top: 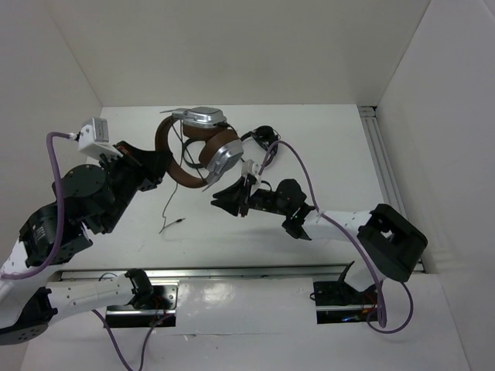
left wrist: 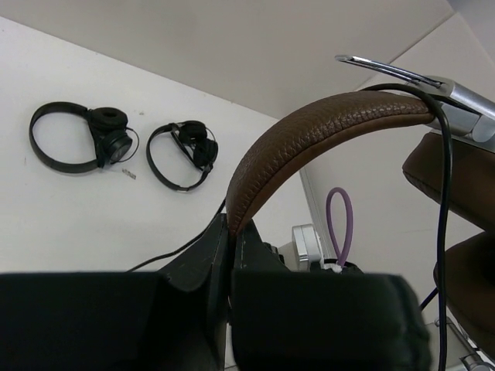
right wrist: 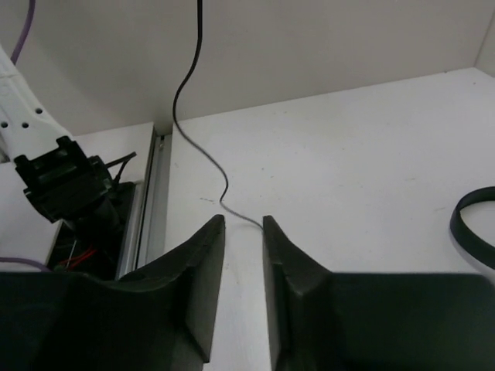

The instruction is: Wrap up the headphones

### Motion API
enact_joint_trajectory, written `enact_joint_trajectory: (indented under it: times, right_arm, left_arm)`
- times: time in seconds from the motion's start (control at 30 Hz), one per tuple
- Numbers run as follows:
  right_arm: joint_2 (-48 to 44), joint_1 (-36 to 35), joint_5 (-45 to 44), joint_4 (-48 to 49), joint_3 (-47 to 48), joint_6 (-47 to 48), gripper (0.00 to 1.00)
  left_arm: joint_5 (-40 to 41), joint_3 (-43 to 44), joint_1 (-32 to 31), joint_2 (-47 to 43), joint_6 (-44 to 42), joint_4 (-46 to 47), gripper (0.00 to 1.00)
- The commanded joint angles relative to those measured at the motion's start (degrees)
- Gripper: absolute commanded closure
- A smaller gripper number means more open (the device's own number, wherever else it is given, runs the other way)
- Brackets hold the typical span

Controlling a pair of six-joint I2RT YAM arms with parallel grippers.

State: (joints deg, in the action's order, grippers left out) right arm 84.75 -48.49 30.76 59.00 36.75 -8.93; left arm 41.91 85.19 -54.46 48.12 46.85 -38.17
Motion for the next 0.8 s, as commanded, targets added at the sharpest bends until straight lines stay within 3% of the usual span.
enact_joint_trajectory:
  times: [0.0,0.07,0.27,0.3,0.33,0.47,0.7,0.77]
  right_arm:
    - [0.50,-0.11,-3.16,10.16,1.91,-0.48,0.64]
    - [1.21,-0.11,-3.69,13.83,1.92,-1.79,0.54]
    - [8.75,-0.11,-0.01,26.32,4.29,-10.30,0.53]
    - [11.29,-0.11,2.00,30.25,5.51,-13.63,0.51]
    - [12.62,-0.11,2.89,32.12,5.52,-15.05,0.41]
    - [18.51,-0.11,4.74,40.12,7.27,-20.77,0.40]
    - [17.03,-0.11,3.78,38.30,6.75,-18.77,0.40]
    - [13.61,-0.64,-2.09,34.00,4.57,-14.12,0.40]
  left_arm:
    - [-1.04,2.18,0.14,-1.54,2.80,3.37,1.00]
    - [-1.57,2.18,0.14,-1.54,2.81,2.67,1.00]
    - [-3.59,2.18,0.14,-1.01,3.34,2.14,1.00]
    - [-4.20,2.70,0.14,-1.01,3.34,2.14,1.00]
    - [-4.21,2.70,0.14,-1.01,3.34,2.14,1.00]
    - [-5.44,3.23,0.14,-0.48,2.29,2.14,1.00]
    - [-5.44,2.62,0.14,-1.01,2.28,2.14,1.00]
    - [-5.96,2.62,0.14,-1.01,1.76,2.14,1.00]
